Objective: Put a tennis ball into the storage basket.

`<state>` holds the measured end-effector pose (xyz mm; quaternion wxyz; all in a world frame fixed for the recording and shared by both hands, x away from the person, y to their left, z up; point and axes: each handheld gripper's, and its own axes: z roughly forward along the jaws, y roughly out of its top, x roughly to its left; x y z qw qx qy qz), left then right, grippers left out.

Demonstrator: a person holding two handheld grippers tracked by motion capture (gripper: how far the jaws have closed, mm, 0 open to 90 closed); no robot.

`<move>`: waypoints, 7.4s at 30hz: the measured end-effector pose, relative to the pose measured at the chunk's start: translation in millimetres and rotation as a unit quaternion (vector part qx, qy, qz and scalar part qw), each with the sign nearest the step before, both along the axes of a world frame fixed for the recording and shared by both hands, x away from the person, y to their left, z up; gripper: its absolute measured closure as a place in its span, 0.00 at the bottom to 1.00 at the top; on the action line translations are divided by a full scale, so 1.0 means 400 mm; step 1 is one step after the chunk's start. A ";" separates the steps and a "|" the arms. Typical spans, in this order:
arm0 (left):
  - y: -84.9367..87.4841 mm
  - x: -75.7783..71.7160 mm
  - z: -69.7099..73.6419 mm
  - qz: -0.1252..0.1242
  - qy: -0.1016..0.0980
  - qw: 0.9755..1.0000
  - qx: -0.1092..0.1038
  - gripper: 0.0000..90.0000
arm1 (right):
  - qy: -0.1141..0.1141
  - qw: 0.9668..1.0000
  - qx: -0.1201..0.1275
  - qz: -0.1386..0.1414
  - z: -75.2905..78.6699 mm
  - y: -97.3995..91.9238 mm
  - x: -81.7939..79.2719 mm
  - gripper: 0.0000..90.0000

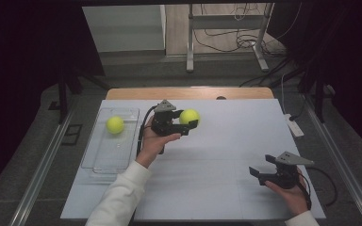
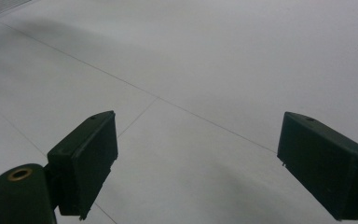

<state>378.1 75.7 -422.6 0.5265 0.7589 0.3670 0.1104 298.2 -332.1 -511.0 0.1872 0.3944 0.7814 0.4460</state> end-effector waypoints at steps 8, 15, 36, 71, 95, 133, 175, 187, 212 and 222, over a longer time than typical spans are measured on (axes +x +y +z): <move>0.015 -0.005 0.002 0.006 -0.002 1.000 -0.001 0.30 | -0.001 1.000 0.001 0.000 0.001 0.000 -0.001 0.14; 0.033 -0.013 0.007 0.012 -0.004 1.000 -0.003 0.30 | -0.001 1.000 0.002 0.000 0.001 0.000 -0.001 0.14; 0.074 -0.033 0.006 0.027 -0.013 1.000 -0.004 0.30 | -0.003 1.000 0.001 0.001 0.001 -0.001 -0.002 0.14; 0.144 -0.042 0.010 0.064 -0.020 0.998 0.005 0.30 | -0.004 1.000 -0.002 0.004 0.001 -0.001 -0.001 0.14; 0.197 -0.050 0.014 0.093 -0.016 0.995 -0.006 0.30 | -0.006 1.000 -0.001 0.002 0.002 -0.002 -0.003 0.14; 0.325 -0.049 0.006 0.180 -0.015 0.983 0.020 0.30 | -0.006 1.000 -0.002 0.004 0.003 -0.001 -0.004 0.14; 0.409 -0.078 -0.006 0.223 -0.005 0.974 0.036 0.30 | -0.005 1.000 -0.003 0.003 0.002 -0.001 -0.002 0.14; 0.435 -0.090 -0.011 0.233 -0.001 0.972 0.040 0.30 | -0.005 1.000 -0.003 0.003 0.002 0.000 -0.002 0.14; 0.512 -0.121 -0.025 0.270 0.011 0.961 0.059 0.30 | -0.006 1.000 -0.005 0.003 0.002 0.001 -0.002 0.14; 0.529 -0.120 -0.037 0.277 0.025 0.958 0.071 0.30 | -0.007 1.000 -0.004 0.005 0.002 0.002 -0.002 0.14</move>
